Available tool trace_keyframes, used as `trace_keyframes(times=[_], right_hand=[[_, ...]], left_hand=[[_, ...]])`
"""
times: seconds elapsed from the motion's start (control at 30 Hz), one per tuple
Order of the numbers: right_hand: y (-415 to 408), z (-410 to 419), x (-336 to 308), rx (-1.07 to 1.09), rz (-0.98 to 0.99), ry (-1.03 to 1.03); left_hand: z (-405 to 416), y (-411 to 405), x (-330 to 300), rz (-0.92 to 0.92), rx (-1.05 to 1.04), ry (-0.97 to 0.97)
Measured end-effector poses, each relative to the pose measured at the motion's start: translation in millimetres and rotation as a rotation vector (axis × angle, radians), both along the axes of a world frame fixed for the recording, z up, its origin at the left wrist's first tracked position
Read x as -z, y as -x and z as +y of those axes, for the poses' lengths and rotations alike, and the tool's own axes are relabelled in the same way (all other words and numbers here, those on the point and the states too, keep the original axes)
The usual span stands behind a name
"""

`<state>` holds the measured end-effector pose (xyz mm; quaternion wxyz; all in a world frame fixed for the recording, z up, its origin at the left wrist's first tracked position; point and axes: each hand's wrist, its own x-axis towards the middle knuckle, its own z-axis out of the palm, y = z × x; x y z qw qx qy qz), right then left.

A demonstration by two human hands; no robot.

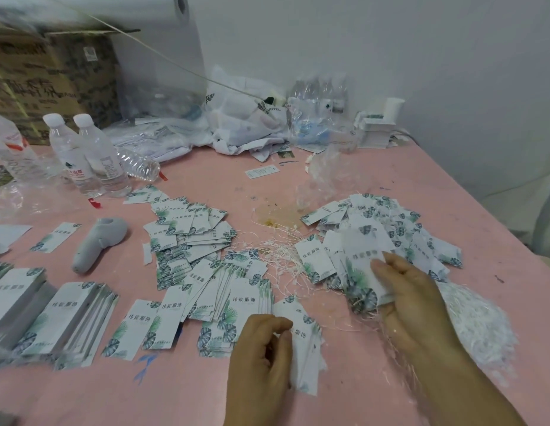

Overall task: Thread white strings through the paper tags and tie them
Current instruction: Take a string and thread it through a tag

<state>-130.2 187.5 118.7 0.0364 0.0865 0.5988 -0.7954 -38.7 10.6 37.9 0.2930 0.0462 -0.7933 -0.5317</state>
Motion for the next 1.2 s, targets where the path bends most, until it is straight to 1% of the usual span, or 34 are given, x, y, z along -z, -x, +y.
trace_keyframes(times=[0.07, 0.1, 0.13, 0.2, 0.23, 0.27, 0.3, 0.37, 0.4, 0.47, 0.53, 0.57, 0.67, 0.73, 0.8, 0.87, 1.0, 1.07, 1.13, 1.2], right_hand=[[31.2, 14.4, -16.0, 0.040, 0.084, -0.185], [47.5, 19.2, -20.6, 0.056, 0.119, -0.318], [63.0, 22.3, -23.7, 0.063, 0.144, -0.490], [86.3, 23.8, -24.5, 0.061, 0.159, -0.897], [90.3, 23.0, -23.2, 0.076, 0.182, -1.045], [88.5, 21.2, -21.8, 0.102, 0.227, -1.112], [81.8, 18.5, -18.2, 0.127, 0.292, -1.110], [55.9, 8.0, -4.9, 0.109, 0.437, -1.026], [38.5, -0.5, 3.0, 0.047, 0.484, -0.993], [2.0, -19.6, 22.7, -0.187, 0.527, -0.995], [-28.6, -37.7, 45.6, -0.459, 0.547, -1.067], [-38.5, -43.5, 56.7, -0.560, 0.553, -1.108], [-55.9, -49.9, 71.8, -0.712, 0.608, -1.327], [-61.0, -47.7, 68.1, -0.675, 0.741, -1.440], [-62.2, -45.3, 68.3, -0.583, 0.868, -1.479], [-60.9, -44.7, 73.5, -0.539, 0.951, -1.448], [-56.4, -40.5, 71.9, -0.440, 1.050, -1.326], [-54.6, -37.1, 68.5, -0.508, 1.050, -1.274], [-55.2, -35.5, 63.9, -0.631, 0.987, -1.282], [-56.0, -33.6, 59.6, -0.680, 0.918, -1.300]], left_hand=[[0.5, -0.2, -1.2, -0.028, -0.021, -0.005], [1.0, -0.3, -2.1, -0.040, -0.025, -0.020], [1.0, -0.7, -2.7, -0.049, -0.030, -0.035], [0.1, -1.2, -2.0, -0.064, -0.043, -0.059], [-0.9, -1.4, -1.4, -0.073, -0.050, -0.070], [-1.8, -1.6, -1.4, -0.081, -0.060, -0.084], [-2.6, -1.4, -2.2, -0.086, -0.073, -0.103], [-3.4, -1.0, -3.5, -0.100, -0.104, -0.166], [-3.5, -0.7, -3.9, -0.112, -0.117, -0.205], [-6.4, 0.1, -2.9, -0.122, -0.146, -0.281], [-11.2, 1.3, 0.5, -0.131, -0.188, -0.360], [-13.2, 1.4, 2.8, -0.134, -0.209, -0.400], [-19.4, 0.8, 11.5, -0.166, -0.248, -0.515], [-22.2, 1.9, 17.8, -0.166, -0.242, -0.562], [-22.6, 2.5, 20.4, -0.171, -0.221, -0.609], [-22.8, 2.5, 21.9, -0.187, -0.184, -0.668], [-20.0, 0.6, 15.4, -0.203, -0.116, -0.659], [-17.2, 1.1, 10.8, -0.211, -0.066, -0.665], [-15.4, 1.3, 7.5, -0.225, -0.028, -0.671], [-13.9, 0.2, 2.8, -0.231, 0.014, -0.701]])
